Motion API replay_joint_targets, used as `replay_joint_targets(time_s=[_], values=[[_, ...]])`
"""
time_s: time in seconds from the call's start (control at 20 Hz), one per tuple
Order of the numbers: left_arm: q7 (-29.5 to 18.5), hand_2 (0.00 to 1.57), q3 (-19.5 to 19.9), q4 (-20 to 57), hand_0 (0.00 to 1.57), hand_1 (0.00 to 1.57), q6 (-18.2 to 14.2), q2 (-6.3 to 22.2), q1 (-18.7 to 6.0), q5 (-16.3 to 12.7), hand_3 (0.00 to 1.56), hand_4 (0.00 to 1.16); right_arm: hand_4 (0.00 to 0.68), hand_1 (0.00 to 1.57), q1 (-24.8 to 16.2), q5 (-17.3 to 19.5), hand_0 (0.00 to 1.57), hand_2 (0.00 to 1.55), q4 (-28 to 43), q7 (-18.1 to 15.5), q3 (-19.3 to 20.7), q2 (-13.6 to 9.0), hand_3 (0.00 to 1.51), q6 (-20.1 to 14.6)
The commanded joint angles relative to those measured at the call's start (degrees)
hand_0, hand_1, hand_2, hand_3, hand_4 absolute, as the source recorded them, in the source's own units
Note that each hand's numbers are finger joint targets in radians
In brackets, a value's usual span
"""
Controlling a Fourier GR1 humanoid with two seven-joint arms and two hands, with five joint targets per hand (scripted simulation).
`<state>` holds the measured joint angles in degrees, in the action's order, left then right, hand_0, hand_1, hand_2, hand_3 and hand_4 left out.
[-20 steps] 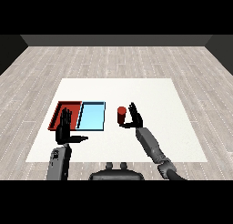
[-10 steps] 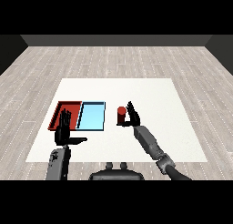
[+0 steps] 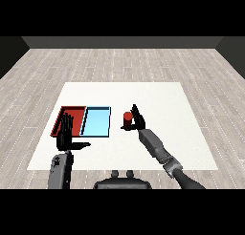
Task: Pick the red can and put it in the red box
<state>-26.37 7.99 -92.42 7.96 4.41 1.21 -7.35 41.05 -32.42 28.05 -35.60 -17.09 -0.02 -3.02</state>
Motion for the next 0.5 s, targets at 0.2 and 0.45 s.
replay_joint_targets(time_s=[0.2, 0.45], values=[[1.6, 0.0, 0.5, 0.8, 0.0, 0.0, -1.1, -0.1, -2.5, -0.4, 0.0, 0.0, 0.0, 0.0, 4.2, -11.7, 0.0, 0.0, -3.2, -0.9, -9.7, 0.0, 0.0, -3.4], [4.1, 0.0, -0.7, -2.8, 0.0, 0.0, -2.8, -0.5, -1.1, 1.2, 0.0, 0.0, 0.0, 0.0, 6.3, -13.7, 0.0, 0.0, -6.3, -1.8, -12.3, 0.0, 0.0, -2.1]])
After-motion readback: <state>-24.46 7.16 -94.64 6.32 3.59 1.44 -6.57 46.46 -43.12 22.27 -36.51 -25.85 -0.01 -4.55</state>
